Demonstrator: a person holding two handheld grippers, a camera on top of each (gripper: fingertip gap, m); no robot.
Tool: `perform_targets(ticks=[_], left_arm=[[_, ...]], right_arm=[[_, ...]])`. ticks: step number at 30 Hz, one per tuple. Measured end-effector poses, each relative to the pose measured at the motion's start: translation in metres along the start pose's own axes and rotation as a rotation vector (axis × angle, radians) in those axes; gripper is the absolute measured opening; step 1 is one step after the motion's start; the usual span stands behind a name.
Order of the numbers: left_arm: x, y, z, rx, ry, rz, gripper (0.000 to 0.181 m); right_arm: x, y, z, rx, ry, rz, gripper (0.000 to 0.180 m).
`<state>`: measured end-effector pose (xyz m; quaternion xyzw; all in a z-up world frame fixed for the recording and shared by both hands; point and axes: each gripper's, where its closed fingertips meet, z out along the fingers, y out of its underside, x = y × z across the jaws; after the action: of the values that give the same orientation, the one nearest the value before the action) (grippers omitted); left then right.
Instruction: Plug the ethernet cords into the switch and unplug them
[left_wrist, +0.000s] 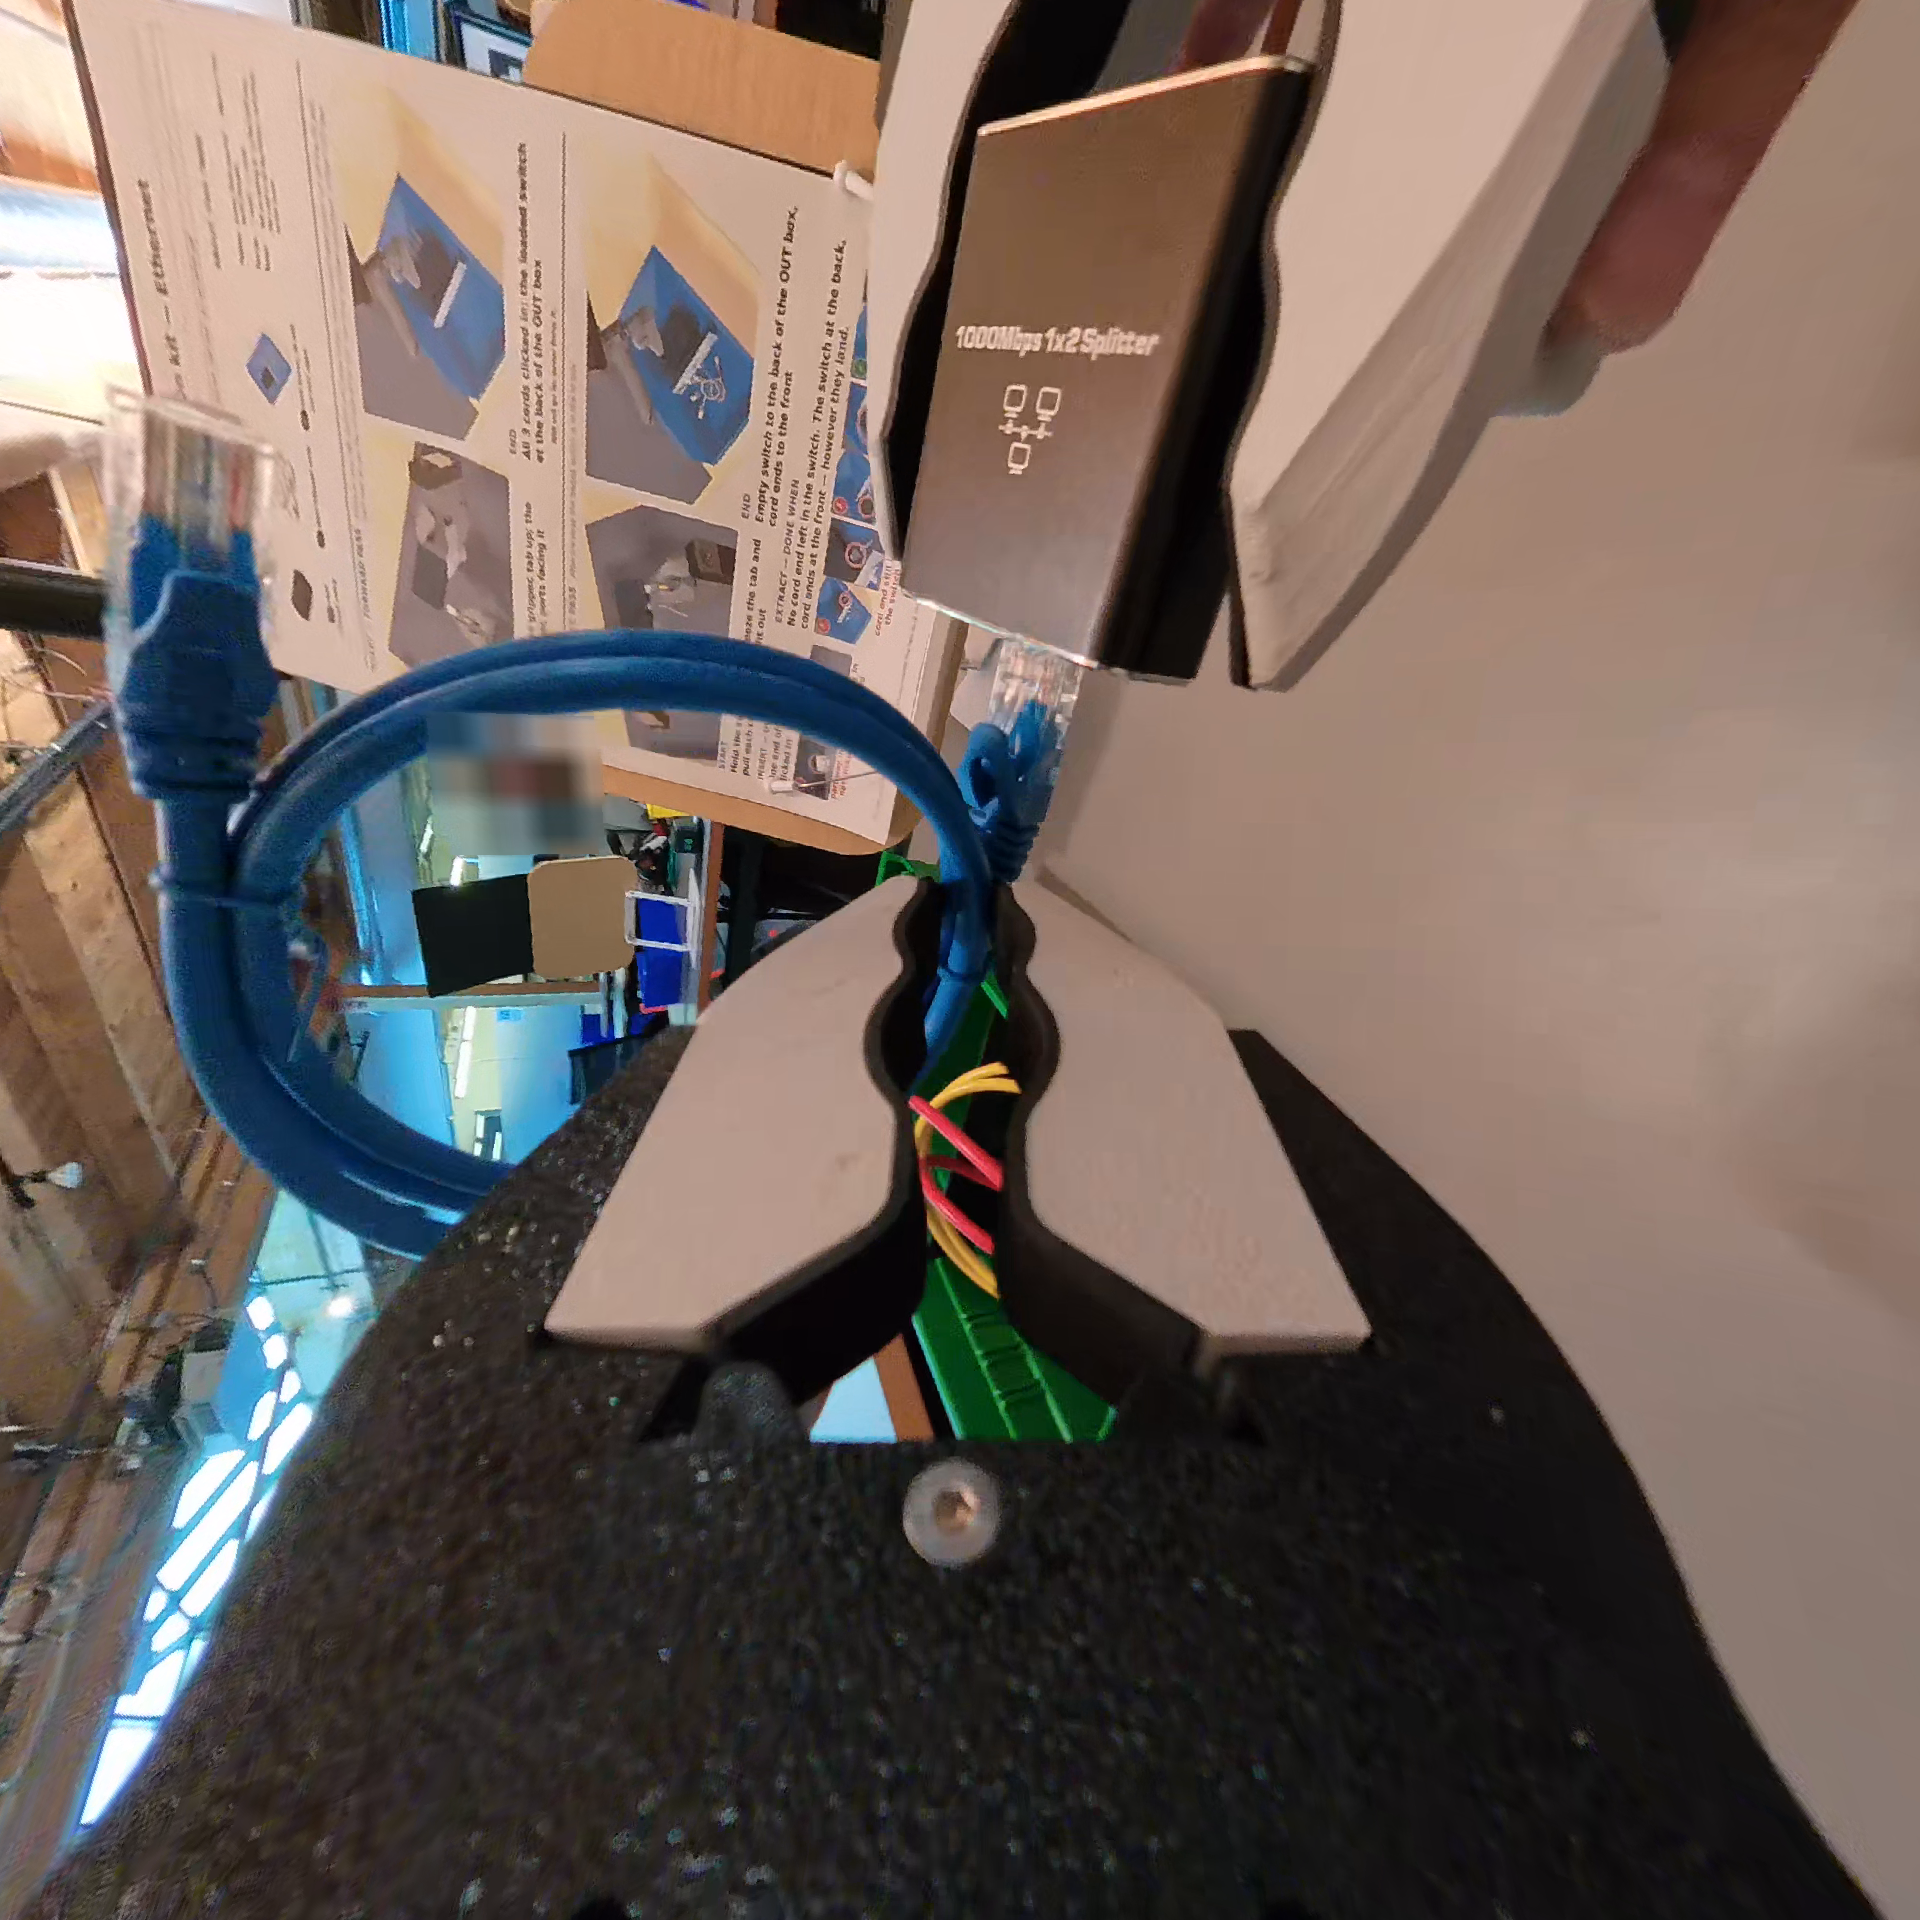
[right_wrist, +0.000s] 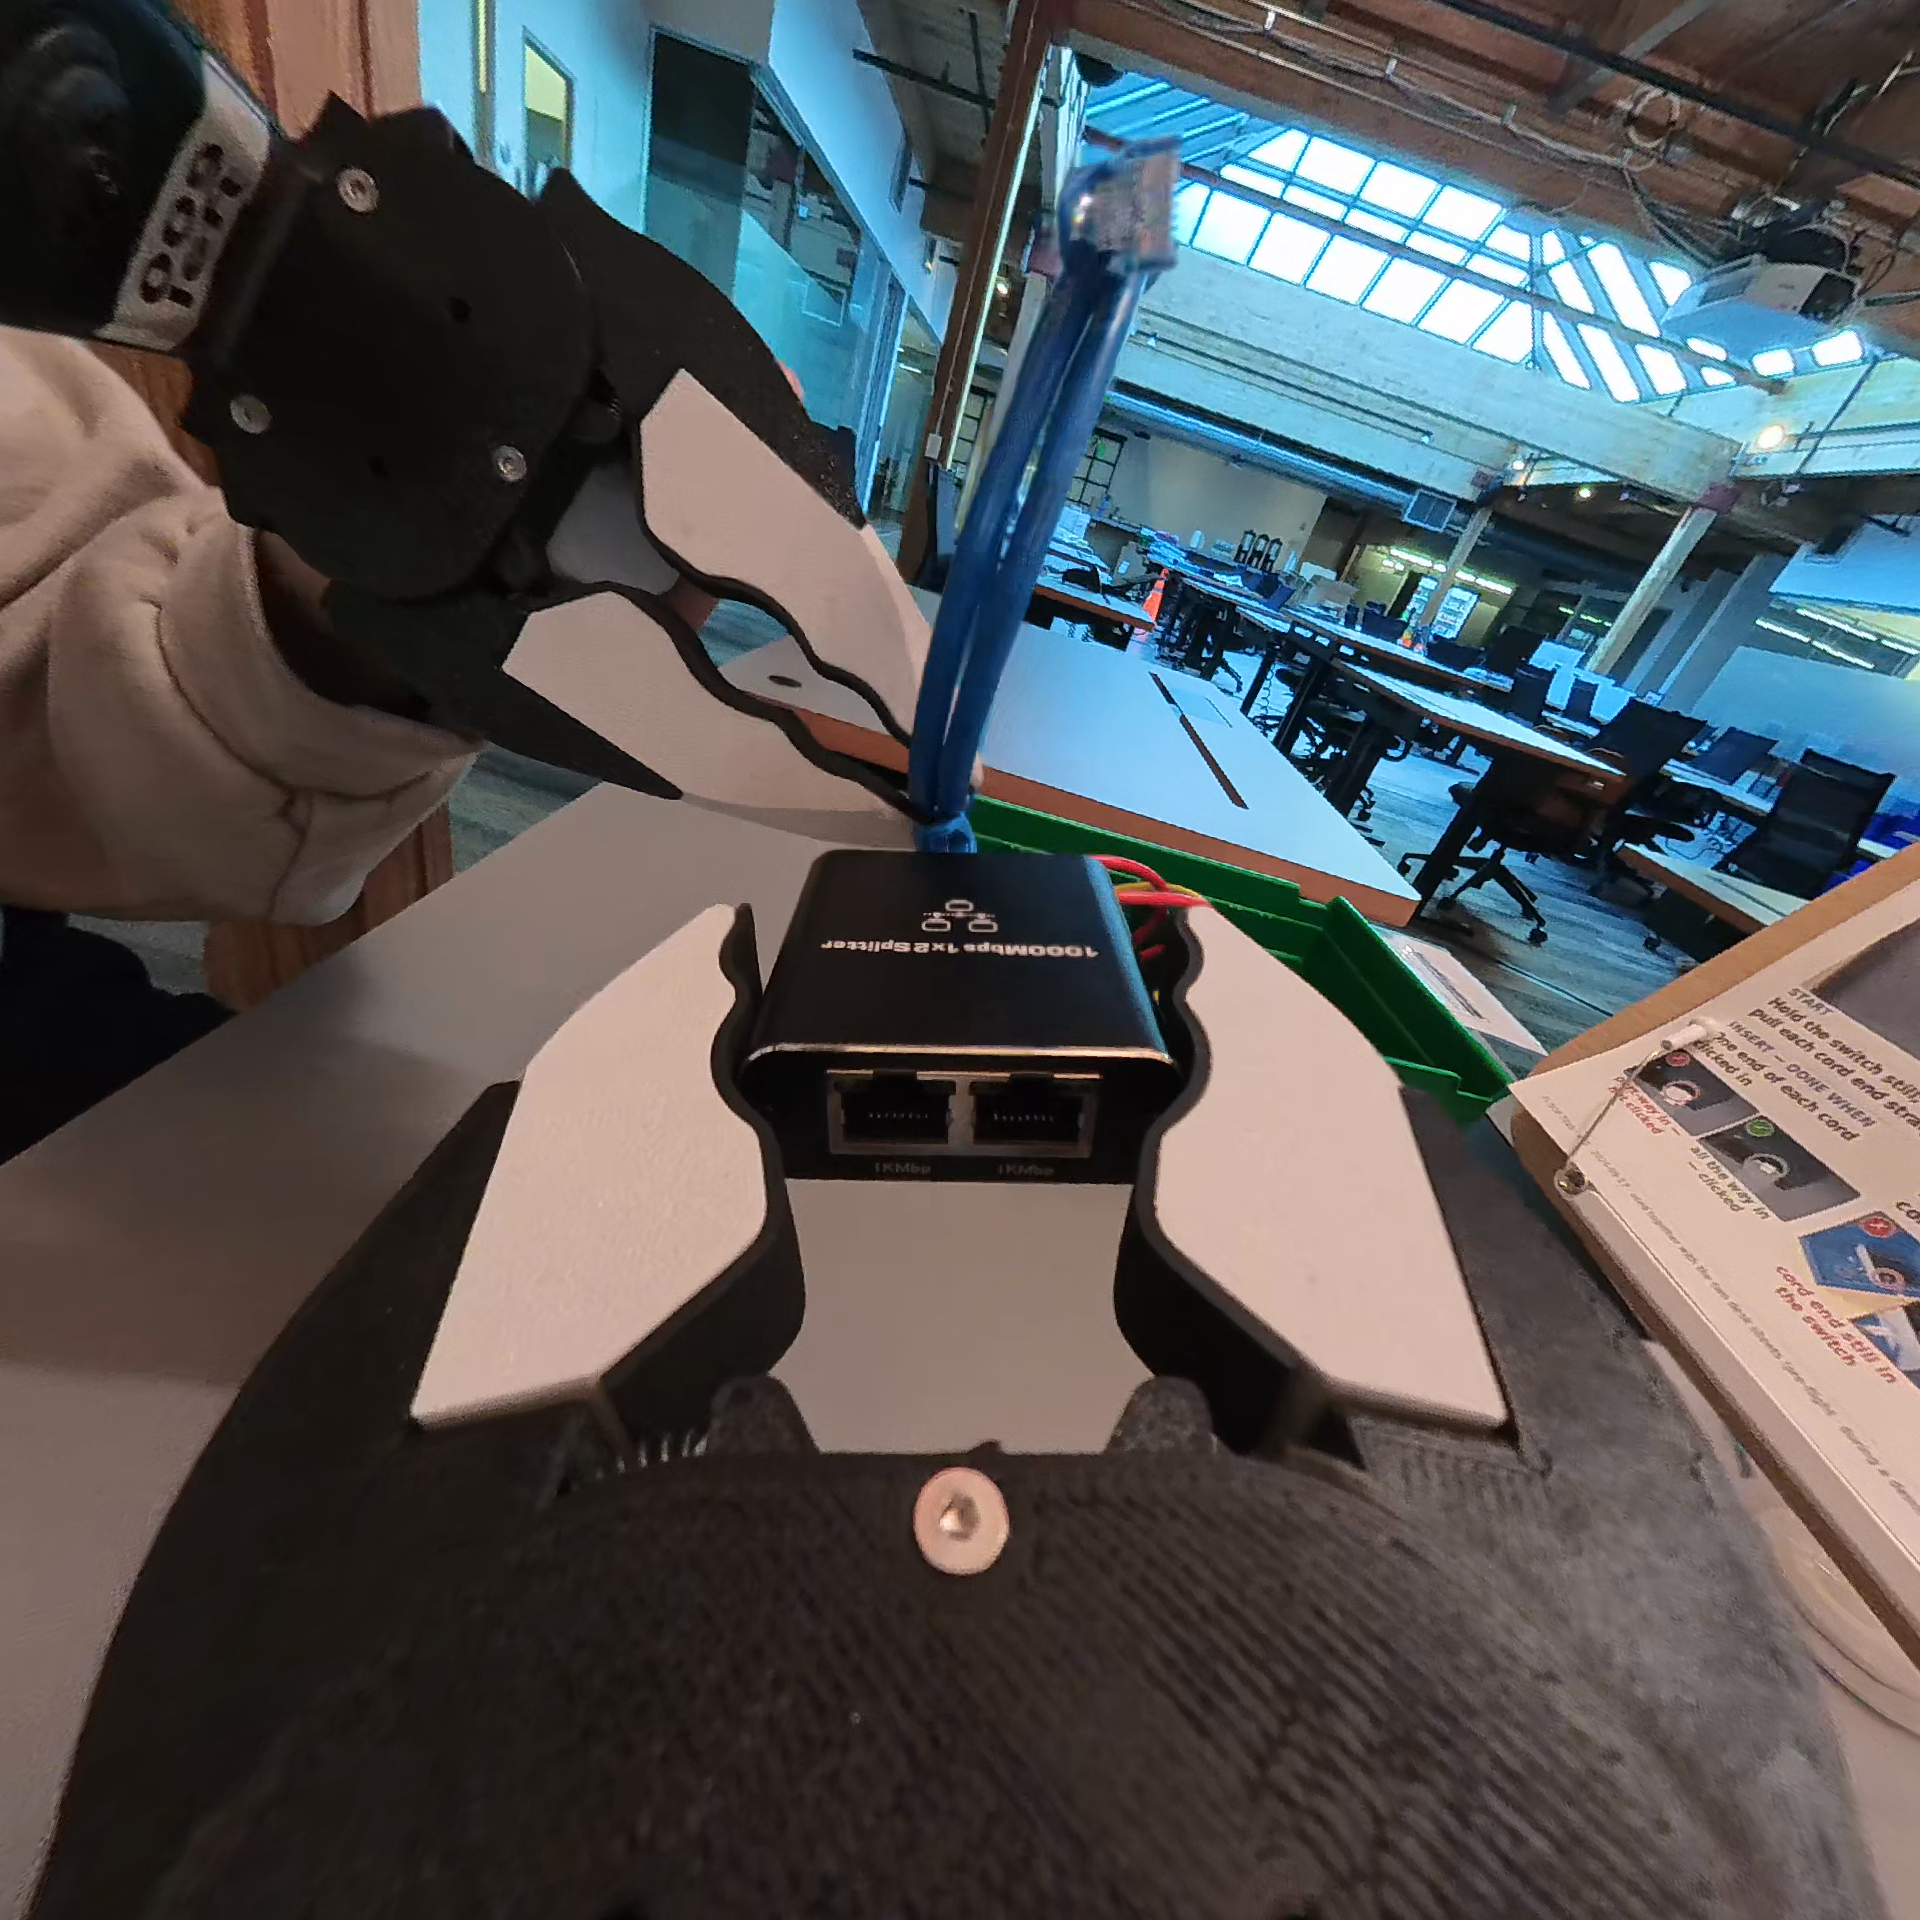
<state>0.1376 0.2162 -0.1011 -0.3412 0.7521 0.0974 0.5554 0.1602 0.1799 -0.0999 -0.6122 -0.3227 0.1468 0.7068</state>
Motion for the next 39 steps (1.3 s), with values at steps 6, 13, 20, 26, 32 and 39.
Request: perform_targets(ticks=[6, 13, 20, 26, 32, 39], left_arm=[[0.001, 0.005, 0.005, -0.044, 0.016, -0.017, 0.009], [-0.002, -0.005, -0.002, 0.07, 0.051, -0.159, 0.009], [-0.004, -0.015, -0.01, 0.161, 0.117, -0.216, 0.009], [-0.003, -0.011, -0.01, 0.104, 0.071, -0.102, 0.009], [-0.002, -0.007, -0.008, 0.061, 0.084, -0.122, 0.009], [-0.004, 0.002, -0.005, -0.058, 0.012, -0.026, 0.009]], right_arm=[[0.0, 0.008, 0.004, -0.08, 0.017, -0.034, 0.075], [0.005, -0.004, -0.004, 0.08, 0.0, 0.083, 0.075], [-0.002, -0.02, -0.01, 0.196, -0.059, 0.107, 0.075], [-0.007, -0.016, -0.007, 0.157, -0.08, 0.083, 0.075], [-0.009, -0.016, -0.003, 0.143, -0.076, 0.049, 0.075], [-0.005, -0.007, 0.004, -0.011, 0.0, -0.069, 0.075]])
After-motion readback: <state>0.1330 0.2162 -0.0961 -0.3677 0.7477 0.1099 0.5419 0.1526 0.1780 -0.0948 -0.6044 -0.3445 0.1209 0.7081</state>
